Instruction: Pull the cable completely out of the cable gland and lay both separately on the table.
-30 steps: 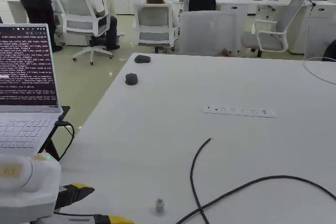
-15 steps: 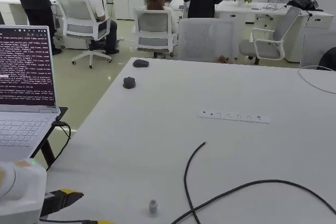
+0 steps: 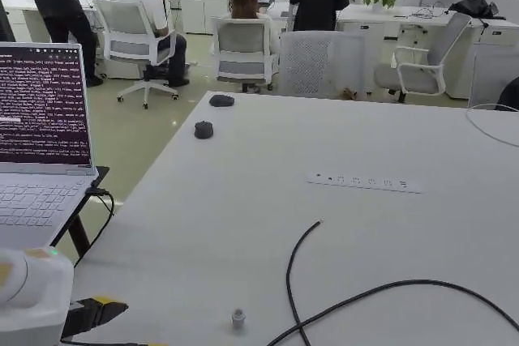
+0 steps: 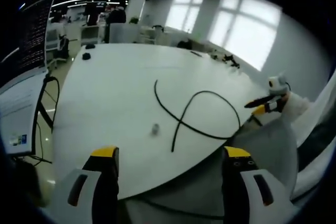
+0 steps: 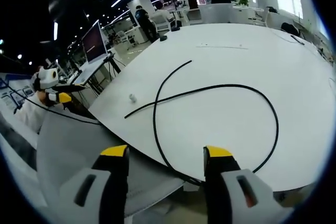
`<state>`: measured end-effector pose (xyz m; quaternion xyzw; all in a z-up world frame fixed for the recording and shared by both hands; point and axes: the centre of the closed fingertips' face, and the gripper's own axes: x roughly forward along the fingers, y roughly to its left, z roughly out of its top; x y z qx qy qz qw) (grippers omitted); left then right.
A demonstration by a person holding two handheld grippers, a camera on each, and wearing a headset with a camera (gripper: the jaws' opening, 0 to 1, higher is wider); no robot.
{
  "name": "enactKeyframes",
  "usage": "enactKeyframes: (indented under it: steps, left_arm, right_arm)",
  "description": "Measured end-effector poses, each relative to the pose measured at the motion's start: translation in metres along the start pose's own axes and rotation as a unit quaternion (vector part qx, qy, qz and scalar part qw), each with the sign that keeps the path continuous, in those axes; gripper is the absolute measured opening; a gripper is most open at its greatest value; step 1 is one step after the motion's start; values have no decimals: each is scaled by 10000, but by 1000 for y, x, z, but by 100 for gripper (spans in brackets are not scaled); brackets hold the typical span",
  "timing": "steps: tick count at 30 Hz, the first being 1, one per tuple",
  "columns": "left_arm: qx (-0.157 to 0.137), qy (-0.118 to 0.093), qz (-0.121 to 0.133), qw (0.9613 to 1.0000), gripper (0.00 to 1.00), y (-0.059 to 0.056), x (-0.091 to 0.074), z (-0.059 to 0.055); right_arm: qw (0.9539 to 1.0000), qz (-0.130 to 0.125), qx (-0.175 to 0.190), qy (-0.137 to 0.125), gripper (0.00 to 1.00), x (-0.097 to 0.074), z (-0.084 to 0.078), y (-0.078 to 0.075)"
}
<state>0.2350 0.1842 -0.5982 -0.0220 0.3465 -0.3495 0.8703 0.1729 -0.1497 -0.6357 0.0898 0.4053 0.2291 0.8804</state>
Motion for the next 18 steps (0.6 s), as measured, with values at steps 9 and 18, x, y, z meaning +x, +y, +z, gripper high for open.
enactKeyframes:
  steps: [9,18]
  left_arm:
    - [-106,74,-30,9999,79,0,0,-4]
    - [-90,168,-131,9997,76,-2,7,-4]
  right_arm:
    - [10000,42,52,61,59,2,-6,0]
    - [9998,56,85,163,58,5,-9,-3]
